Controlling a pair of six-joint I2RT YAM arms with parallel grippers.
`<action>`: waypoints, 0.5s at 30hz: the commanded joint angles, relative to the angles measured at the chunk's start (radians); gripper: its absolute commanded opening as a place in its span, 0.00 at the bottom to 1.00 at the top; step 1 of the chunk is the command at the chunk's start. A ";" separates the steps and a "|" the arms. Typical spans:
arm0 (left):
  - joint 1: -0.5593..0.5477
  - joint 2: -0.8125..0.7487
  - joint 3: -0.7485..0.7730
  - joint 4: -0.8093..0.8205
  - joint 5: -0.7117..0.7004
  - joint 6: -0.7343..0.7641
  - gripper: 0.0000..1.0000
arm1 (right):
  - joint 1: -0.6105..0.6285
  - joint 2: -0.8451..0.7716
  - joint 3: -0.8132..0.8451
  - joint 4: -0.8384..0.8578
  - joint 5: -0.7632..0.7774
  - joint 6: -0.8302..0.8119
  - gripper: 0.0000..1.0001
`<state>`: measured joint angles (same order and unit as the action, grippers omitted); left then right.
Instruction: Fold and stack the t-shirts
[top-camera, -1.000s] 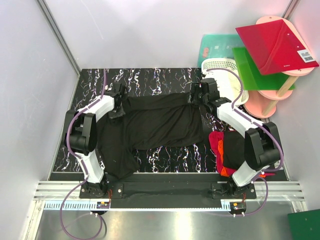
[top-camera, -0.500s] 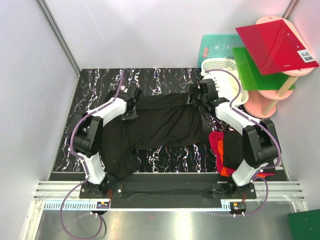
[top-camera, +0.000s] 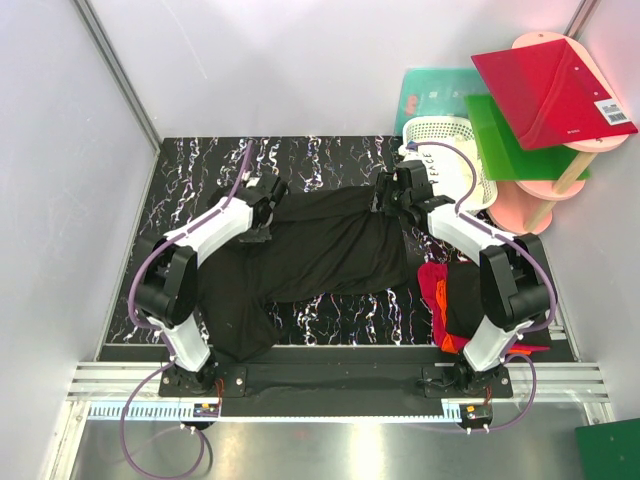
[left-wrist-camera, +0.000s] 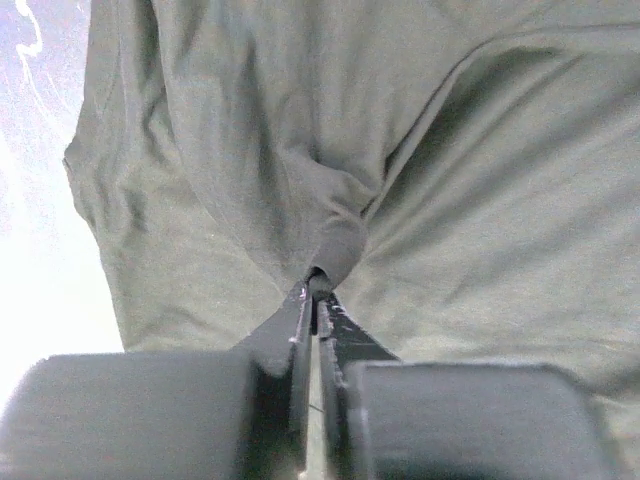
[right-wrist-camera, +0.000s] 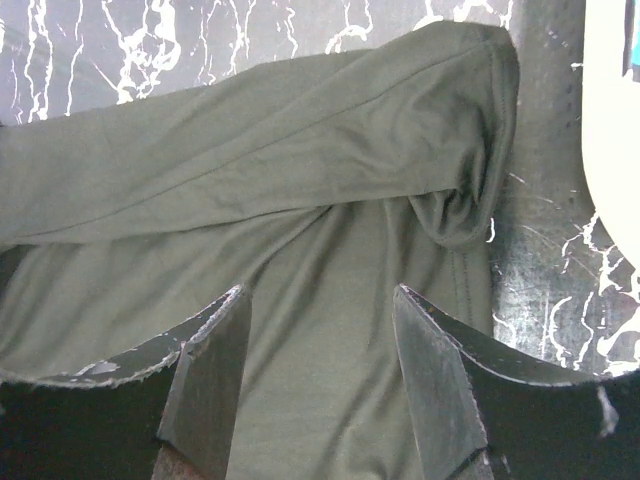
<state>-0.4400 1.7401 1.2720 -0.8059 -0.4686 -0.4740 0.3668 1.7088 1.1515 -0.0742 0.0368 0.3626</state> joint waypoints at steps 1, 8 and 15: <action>-0.008 0.001 0.050 -0.053 0.067 0.052 0.29 | 0.008 0.011 0.039 0.017 -0.023 0.018 0.66; -0.022 -0.058 -0.057 0.011 0.009 0.002 0.99 | 0.008 0.023 0.054 0.017 -0.032 0.024 0.66; 0.039 -0.277 -0.258 0.148 -0.055 -0.063 0.92 | 0.009 0.029 0.050 0.017 -0.035 0.029 0.66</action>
<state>-0.4496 1.6077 1.0744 -0.7731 -0.4622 -0.4858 0.3668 1.7348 1.1656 -0.0738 0.0132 0.3786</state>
